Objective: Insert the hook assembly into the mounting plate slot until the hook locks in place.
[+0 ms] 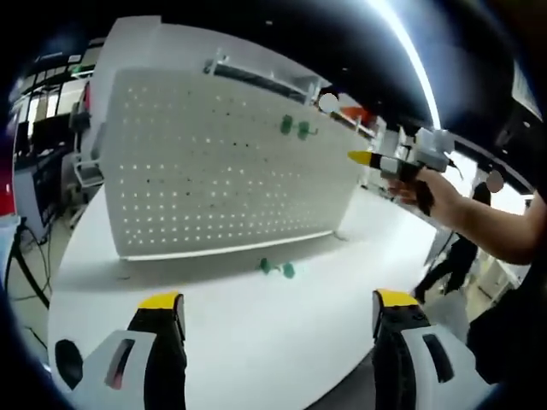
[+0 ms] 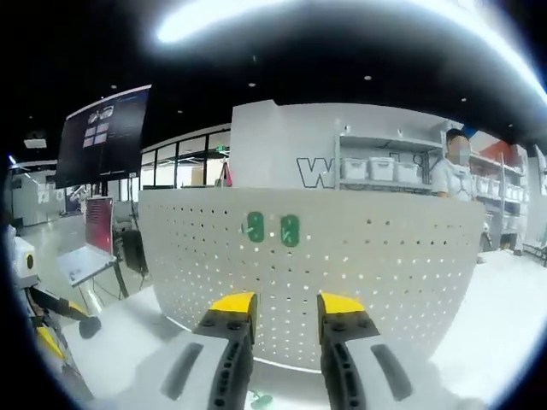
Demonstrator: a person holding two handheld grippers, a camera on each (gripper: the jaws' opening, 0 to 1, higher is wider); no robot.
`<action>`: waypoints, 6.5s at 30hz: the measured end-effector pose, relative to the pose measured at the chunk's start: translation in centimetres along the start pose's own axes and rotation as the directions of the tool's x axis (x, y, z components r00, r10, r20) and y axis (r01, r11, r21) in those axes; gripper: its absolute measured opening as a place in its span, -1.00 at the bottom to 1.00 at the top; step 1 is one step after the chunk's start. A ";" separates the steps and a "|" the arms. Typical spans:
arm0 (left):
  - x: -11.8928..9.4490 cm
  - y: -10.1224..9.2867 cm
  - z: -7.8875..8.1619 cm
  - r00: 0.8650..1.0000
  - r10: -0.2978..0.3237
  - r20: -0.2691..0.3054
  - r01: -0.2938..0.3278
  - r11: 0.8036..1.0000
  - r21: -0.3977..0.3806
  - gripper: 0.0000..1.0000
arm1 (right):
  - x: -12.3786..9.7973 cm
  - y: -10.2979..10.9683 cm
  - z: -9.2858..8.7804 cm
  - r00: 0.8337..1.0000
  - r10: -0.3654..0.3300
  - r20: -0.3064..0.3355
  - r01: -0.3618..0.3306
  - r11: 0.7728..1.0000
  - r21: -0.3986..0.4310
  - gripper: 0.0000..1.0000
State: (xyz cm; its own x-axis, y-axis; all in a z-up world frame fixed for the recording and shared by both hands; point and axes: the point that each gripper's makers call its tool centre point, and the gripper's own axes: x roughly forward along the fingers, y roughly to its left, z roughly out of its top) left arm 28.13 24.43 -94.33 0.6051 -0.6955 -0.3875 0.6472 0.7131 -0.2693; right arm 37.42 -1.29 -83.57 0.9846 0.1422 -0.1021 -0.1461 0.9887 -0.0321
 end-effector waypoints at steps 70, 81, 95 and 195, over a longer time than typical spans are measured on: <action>0.2 0.7 -3.4 0.995 0.026 -0.095 -0.024 0.999 0.021 0.90 | -10.8 6.7 -18.2 0.885 0.175 -0.432 -0.171 0.984 0.048 0.16; 1.0 0.3 -4.4 0.991 0.010 -0.136 -0.007 1.000 0.027 0.86 | -9.8 5.9 -18.1 0.900 0.156 -0.406 -0.143 0.988 0.063 0.14; 1.7 0.3 -5.5 0.983 0.011 -0.184 -0.007 1.000 0.023 0.87 | -4.4 6.6 -19.4 0.880 0.232 -0.413 -0.197 0.972 0.126 -0.18; 4.4 0.0 -0.9 0.986 -0.049 -0.157 0.037 0.997 -0.074 0.49 | 3.1 13.4 -6.3 0.897 0.429 -0.105 -0.355 0.842 0.406 -1.00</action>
State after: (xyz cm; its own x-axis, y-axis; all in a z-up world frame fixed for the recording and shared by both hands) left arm 30.43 21.43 -96.81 0.4923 -0.7070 -0.5077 0.6332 0.6911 -0.3485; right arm 37.87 12.15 -90.59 0.8106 0.5468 -0.2097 -0.4334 0.8009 0.4132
